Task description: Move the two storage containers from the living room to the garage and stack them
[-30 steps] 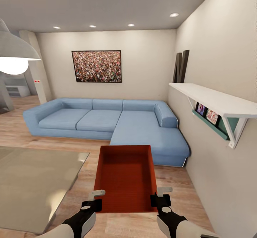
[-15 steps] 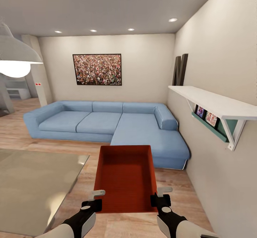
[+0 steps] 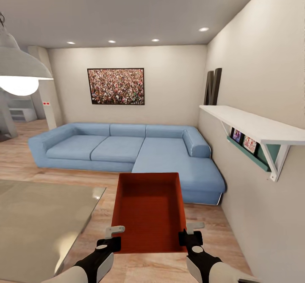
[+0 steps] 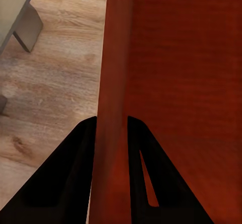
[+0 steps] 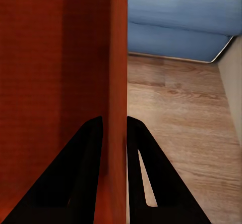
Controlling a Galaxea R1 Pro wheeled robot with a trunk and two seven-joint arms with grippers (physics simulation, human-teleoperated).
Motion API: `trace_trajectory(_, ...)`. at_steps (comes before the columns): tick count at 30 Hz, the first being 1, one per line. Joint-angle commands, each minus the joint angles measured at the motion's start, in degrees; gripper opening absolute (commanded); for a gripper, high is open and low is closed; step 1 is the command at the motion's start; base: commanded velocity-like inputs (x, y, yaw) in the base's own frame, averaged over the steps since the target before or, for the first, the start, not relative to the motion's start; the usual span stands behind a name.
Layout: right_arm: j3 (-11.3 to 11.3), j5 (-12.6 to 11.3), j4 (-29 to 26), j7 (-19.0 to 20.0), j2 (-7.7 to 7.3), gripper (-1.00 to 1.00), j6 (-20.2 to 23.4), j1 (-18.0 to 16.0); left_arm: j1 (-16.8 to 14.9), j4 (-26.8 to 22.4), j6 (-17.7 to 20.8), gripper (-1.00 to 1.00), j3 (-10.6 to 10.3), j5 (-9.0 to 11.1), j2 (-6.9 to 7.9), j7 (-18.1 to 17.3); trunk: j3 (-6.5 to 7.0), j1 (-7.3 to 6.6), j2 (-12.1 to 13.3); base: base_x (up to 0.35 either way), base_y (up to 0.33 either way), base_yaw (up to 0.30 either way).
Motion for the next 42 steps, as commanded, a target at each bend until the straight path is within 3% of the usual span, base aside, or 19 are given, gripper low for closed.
trace_trajectory(1, -2.4, 0.8, 0.0, -0.2, 0.02, -1.00, -0.1, -0.1, 0.0, -0.1, 0.0, -1.00, 0.0, 0.4, 0.03, 0.6, 0.00, 0.01, -0.1, 0.000, 0.000, 0.000)
trace_trajectory(17, -2.4, 0.8, 0.0, -0.2, -0.05, -1.00, -0.1, -0.1, 0.0, -0.1, 0.0, -1.00, 0.1, 0.4, 0.03, 0.7, 1.40, 0.01, -0.1, 0.000, 0.000, 0.000)
trace_trajectory(42, -2.4, 0.8, 0.0, -0.2, -0.06, -1.00, -0.1, -0.1, 0.0, -0.1, 0.0, -1.00, 0.1, 0.4, 0.03, 0.7, 1.48, 0.01, -0.1, 0.000, 0.000, 0.000)
